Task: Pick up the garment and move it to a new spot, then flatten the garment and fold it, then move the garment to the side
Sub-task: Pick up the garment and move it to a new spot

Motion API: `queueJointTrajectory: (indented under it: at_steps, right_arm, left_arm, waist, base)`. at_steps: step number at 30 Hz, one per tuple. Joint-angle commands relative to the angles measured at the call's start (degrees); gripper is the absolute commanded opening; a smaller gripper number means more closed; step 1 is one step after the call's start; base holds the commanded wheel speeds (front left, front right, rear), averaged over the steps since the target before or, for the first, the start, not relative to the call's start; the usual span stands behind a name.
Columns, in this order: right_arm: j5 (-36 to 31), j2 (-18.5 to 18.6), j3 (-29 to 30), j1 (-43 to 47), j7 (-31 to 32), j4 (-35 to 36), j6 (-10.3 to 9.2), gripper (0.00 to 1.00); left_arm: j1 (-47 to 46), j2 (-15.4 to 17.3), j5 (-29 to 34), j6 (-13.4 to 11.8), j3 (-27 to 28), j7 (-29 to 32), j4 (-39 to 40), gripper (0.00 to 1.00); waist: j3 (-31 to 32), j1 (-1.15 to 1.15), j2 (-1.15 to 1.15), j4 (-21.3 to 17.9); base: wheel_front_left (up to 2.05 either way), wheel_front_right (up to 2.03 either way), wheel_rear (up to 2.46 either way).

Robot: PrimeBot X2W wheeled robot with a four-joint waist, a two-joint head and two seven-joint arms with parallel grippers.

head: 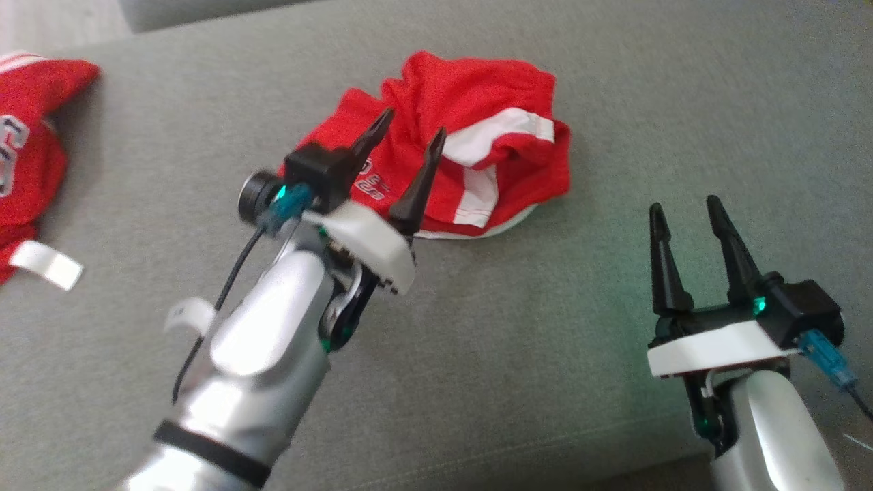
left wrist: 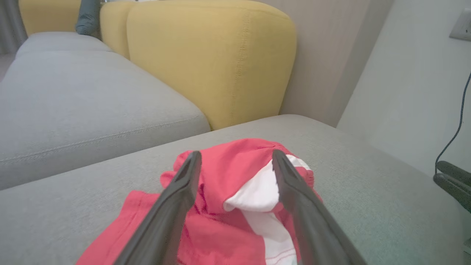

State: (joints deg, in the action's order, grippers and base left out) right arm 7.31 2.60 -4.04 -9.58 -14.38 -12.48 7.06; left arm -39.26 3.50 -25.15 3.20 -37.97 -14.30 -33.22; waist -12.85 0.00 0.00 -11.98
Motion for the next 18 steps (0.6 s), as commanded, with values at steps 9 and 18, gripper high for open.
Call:
queueJointTrajectory:
  at_steps: [9, 18]
  right_arm:
    - [-1.68, 0.28, 0.72, 1.8, -0.62, 1.71, 0.43, 1.0]
    - [-1.73, 0.28, 1.78, 3.09, -0.62, 1.67, 0.43, 1.0]
  left_arm:
    - [15.09, 0.72, 3.67, -4.54, 13.47, -0.69, 12.43, 1.0]
    - [26.03, 0.29, 6.95, -6.61, 21.2, -0.7, 19.3, 1.0]
  waist:
    - [7.71, 0.0, 0.0, 6.4]
    - [10.01, 0.0, 0.0, 8.86]
  base:
    - [0.0, 0.0, 0.0]
    - [0.0, 0.0, 0.0]
